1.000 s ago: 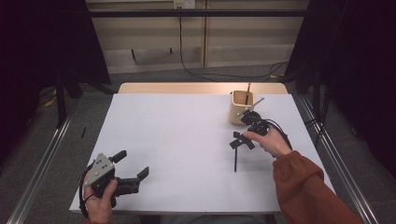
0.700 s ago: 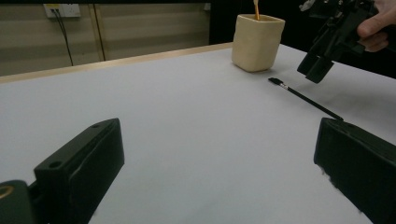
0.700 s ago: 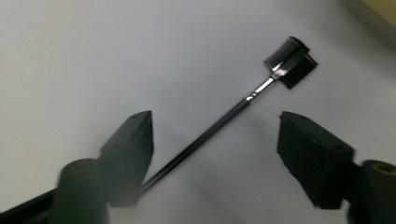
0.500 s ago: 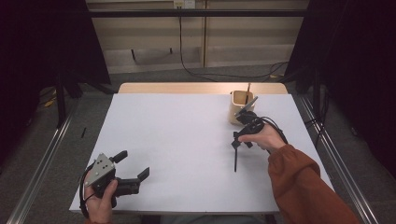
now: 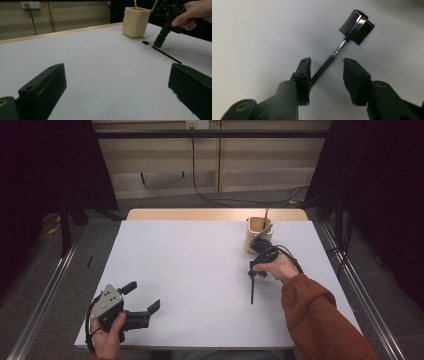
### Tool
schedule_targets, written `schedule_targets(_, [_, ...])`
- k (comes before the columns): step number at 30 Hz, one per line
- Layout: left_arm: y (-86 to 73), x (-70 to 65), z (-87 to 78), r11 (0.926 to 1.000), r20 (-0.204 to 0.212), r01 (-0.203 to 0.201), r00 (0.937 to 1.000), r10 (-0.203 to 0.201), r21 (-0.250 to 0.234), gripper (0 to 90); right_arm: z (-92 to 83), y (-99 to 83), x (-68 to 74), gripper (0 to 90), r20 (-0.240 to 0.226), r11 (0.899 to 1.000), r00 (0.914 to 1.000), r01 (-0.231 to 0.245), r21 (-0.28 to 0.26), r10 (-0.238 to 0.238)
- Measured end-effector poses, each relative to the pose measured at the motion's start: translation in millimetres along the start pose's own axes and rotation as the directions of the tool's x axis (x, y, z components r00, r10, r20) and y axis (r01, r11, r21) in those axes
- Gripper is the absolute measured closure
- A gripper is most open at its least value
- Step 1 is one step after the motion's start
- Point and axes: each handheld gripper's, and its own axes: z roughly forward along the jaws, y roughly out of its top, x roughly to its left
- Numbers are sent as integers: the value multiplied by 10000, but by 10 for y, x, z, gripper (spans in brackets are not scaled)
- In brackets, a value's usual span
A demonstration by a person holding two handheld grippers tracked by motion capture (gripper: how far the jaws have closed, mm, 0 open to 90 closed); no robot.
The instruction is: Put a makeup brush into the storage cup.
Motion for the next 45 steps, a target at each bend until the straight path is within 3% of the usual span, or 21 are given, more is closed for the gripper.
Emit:
schedule_targets(10, [-1, -4, 3, 10000, 94, -86, 9999, 86, -16, 16, 78, 25, 38, 685, 318, 9999, 9995, -35, 116, 31])
schedule_targets(14, [1, -15, 5, 9999, 114, -119, 9999, 118, 26, 16, 86, 10, 58, 784, 825, 9997, 9963, 221, 69, -226])
schedule_targets(21, [-1, -20, 6, 9999, 129, -153, 9998, 152, 68, 16, 95, 14, 89, 804, 1057, 9984, 9929, 538, 161, -552])
schedule_targets(25, [0, -15, 3, 9999, 53, -155, 9999, 155, 26, 14, 90, 19, 46, 859, 920, 9989, 9947, 439, 170, -453])
schedule_targets(33, [-3, -1, 0, 9999, -11, -94, 10000, 94, 41, 12, 84, 30, 12, 861, 662, 9991, 9971, 369, 221, -383])
schedule_targets(45, [-2, 0, 1, 10000, -24, -92, 10000, 92, 20, 12, 28, -1, -2, 861, 188, 9972, 9972, 724, -171, -721])
